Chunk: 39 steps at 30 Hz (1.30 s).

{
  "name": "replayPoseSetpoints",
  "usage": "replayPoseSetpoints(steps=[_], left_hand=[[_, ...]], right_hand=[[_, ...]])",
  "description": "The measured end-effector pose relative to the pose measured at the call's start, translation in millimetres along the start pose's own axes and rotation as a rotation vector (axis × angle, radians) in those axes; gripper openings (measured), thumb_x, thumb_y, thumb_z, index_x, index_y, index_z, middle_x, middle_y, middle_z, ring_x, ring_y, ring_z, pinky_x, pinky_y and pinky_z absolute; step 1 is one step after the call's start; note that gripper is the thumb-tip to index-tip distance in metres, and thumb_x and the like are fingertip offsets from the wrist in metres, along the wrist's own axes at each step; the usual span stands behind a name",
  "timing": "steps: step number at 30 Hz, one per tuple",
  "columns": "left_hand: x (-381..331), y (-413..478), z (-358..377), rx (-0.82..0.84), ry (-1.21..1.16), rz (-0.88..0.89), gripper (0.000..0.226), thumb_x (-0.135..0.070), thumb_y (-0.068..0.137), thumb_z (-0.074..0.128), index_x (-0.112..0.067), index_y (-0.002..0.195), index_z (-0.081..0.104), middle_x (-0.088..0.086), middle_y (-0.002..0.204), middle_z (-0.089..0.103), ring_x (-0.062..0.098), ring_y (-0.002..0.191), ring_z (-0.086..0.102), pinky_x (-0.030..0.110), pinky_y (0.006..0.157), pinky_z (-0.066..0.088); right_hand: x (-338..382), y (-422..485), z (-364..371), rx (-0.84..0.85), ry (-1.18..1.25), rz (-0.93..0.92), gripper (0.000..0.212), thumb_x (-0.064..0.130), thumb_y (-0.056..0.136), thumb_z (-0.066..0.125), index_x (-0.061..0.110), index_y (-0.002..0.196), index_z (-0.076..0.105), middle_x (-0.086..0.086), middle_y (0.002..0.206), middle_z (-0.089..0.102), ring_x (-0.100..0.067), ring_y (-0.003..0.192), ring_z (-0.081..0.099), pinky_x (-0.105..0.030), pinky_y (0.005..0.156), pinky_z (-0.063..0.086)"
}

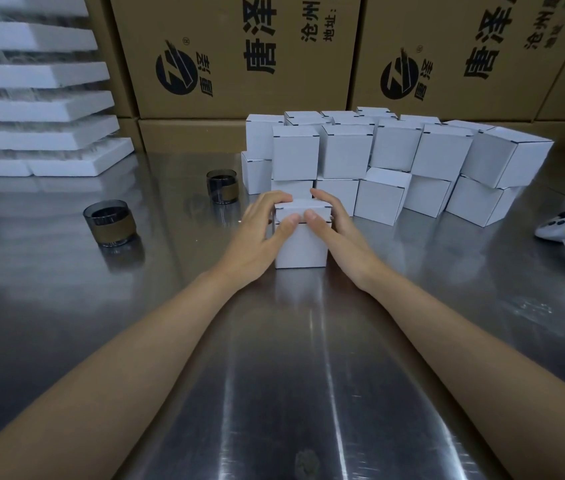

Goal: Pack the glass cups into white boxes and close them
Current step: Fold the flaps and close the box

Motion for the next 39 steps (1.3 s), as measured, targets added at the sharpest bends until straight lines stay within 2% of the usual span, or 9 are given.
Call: replayPoseSetpoints(steps=[4,8,14,19,24,27,29,34,39], left_hand=[[5,1,2,0.014,-0.043,-0.042,0.031,-0.036,0.097,0.051,-0.019,0.123,0.052,-0.02,0.12,0.049,0.008,0.121,0.045,0.028,0.102,0.039],[4,0,4,-0.003,-0.193,-0.113,0.028,-0.037,0.098,0.045,-0.016,0.114,0.054,-0.012,0.12,0.052,0.005,0.119,0.045,0.013,0.098,0.034],[9,2,15,0.014,-0.359,-0.267,0.022,-0.002,0.096,0.043,-0.012,0.113,0.054,-0.007,0.124,0.042,-0.002,0.114,0.041,0.003,0.089,0.032],[8,1,16,-0.069,-0.492,-0.361,0.035,0.001,0.092,0.039,-0.015,0.119,0.054,-0.008,0.122,0.041,0.012,0.126,0.041,0.028,0.108,0.033],[7,0,15,-0.083,-0.491,-0.356,0.036,0.001,0.092,0.038,-0.014,0.12,0.055,-0.008,0.123,0.041,0.009,0.124,0.041,0.026,0.108,0.032],[7,-2,15,-0.086,-0.476,-0.361,0.035,0.0,0.094,0.039,-0.015,0.122,0.053,-0.01,0.126,0.041,0.009,0.125,0.041,0.025,0.107,0.032],[10,-4,15,-0.099,-0.482,-0.373,0.035,-0.007,0.094,0.043,-0.017,0.126,0.05,-0.009,0.13,0.041,0.011,0.126,0.041,0.029,0.109,0.034],[22,-6,9,-0.219,-0.641,-0.449,0.031,-0.026,0.094,0.047,-0.023,0.124,0.045,0.006,0.139,0.046,0.02,0.13,0.044,0.042,0.114,0.032],[35,-5,8,-0.277,-0.724,-0.489,0.03,-0.031,0.087,0.05,-0.024,0.116,0.05,-0.008,0.121,0.048,0.009,0.116,0.047,0.028,0.099,0.042]], right_hand=[[0,0,0,0.024,0.028,0.014,0.048,0.051,0.085,0.058,0.038,0.13,0.048,0.015,0.125,0.054,0.01,0.11,0.052,-0.006,0.085,0.038],[-5,2,-1,0.016,0.083,0.044,0.047,0.054,0.083,0.049,0.036,0.126,0.052,0.005,0.121,0.057,-0.002,0.11,0.056,-0.016,0.091,0.043],[-5,5,6,0.037,0.104,0.069,0.043,0.035,0.076,0.047,0.029,0.117,0.053,0.007,0.121,0.052,-0.007,0.11,0.048,-0.022,0.087,0.036],[-4,6,6,0.04,0.116,0.077,0.024,0.032,0.074,0.048,0.032,0.097,0.055,-0.006,0.133,0.05,-0.019,0.115,0.049,-0.03,0.092,0.036],[-7,8,4,0.095,0.111,0.072,0.017,0.034,0.076,0.053,0.037,0.093,0.057,0.004,0.113,0.057,-0.014,0.104,0.054,-0.032,0.092,0.036],[-9,6,1,0.152,0.056,0.038,0.024,0.037,0.081,0.059,0.038,0.105,0.056,0.007,0.12,0.057,-0.009,0.114,0.054,-0.023,0.098,0.04],[-7,2,0,0.182,-0.006,-0.009,0.035,0.028,0.085,0.067,0.033,0.117,0.053,0.01,0.125,0.056,0.0,0.113,0.053,-0.011,0.09,0.041],[12,1,-23,-0.058,-0.054,-0.176,0.051,0.019,0.077,0.077,0.018,0.12,0.049,0.001,0.125,0.056,-0.015,0.114,0.056,-0.024,0.095,0.045],[25,-11,-82,-0.515,-0.019,-0.335,0.056,0.024,0.08,0.071,0.018,0.125,0.039,0.006,0.124,0.048,-0.001,0.111,0.051,-0.02,0.094,0.044]])
Point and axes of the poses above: each hand's wrist, its own y-axis towards the middle knuckle, its own z-axis out of the palm, x = y × z, the point moved 10 cm from there along y, towards the middle knuckle
